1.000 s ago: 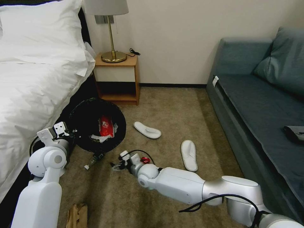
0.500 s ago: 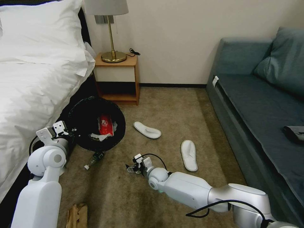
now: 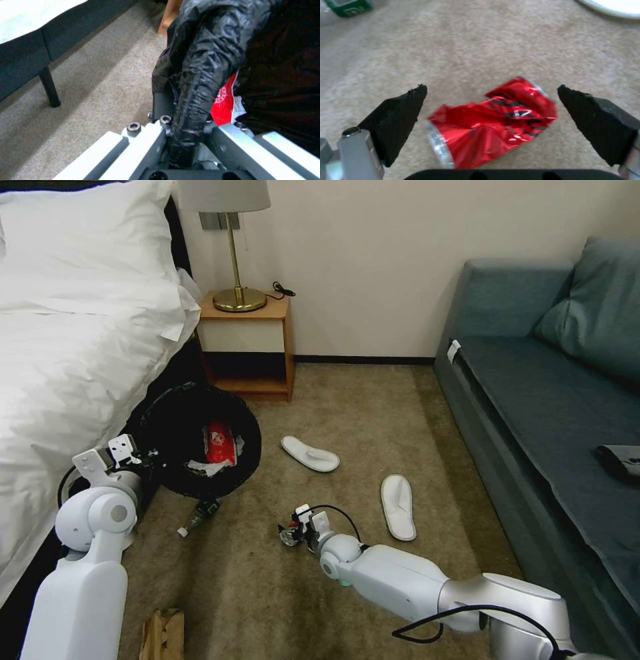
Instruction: Pick up the trash bin, then pick up the garbage on the floor and place it into the trash bin.
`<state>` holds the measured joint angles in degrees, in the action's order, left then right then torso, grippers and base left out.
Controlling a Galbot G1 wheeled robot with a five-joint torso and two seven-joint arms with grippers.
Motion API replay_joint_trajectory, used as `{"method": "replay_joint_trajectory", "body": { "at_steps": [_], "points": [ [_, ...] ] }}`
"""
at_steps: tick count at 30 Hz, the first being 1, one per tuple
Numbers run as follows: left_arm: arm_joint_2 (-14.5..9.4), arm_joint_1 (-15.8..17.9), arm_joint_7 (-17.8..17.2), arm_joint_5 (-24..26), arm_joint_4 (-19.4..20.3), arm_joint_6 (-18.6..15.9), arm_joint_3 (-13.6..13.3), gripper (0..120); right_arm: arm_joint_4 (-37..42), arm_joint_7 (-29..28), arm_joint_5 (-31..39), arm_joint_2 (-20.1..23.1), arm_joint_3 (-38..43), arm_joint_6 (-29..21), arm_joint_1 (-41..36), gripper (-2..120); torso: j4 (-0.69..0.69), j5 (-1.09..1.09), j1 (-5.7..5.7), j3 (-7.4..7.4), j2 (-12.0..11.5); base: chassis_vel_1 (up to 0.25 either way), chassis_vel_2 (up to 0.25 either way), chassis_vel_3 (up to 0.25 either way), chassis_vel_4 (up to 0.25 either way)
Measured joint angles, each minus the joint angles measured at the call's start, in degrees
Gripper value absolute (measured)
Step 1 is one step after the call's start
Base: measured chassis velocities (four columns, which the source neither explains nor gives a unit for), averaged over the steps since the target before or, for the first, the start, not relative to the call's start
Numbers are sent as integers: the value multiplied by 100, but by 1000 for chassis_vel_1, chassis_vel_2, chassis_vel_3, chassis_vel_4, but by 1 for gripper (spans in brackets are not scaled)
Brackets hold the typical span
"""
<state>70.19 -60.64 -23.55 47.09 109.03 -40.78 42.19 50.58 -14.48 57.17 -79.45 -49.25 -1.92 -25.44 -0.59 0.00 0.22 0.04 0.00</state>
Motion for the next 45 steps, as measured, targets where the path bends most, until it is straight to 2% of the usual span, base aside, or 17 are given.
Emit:
{"method": "replay_joint_trajectory", "body": {
  "at_steps": [22, 33, 45],
  "points": [
    [-16, -14, 2, -34, 26, 17, -43, 0, 71, -57, -48, 178, 276, 50, -138, 100, 0, 0, 0, 0, 0, 0, 0, 0, 0],
    [5, -16, 1, -94, 32, 27, -96, 0, -269, 30, -161, 66, 435, 150, -336, 100, 0, 0, 0, 0, 0, 0, 0, 0, 0],
    [3, -50, 16, -126, 49, 44, -124, 0, -892, 136, -204, -358, 865, 344, -449, 100, 1, 0, 0, 0, 0, 0, 0, 0, 0]
  ]
}}
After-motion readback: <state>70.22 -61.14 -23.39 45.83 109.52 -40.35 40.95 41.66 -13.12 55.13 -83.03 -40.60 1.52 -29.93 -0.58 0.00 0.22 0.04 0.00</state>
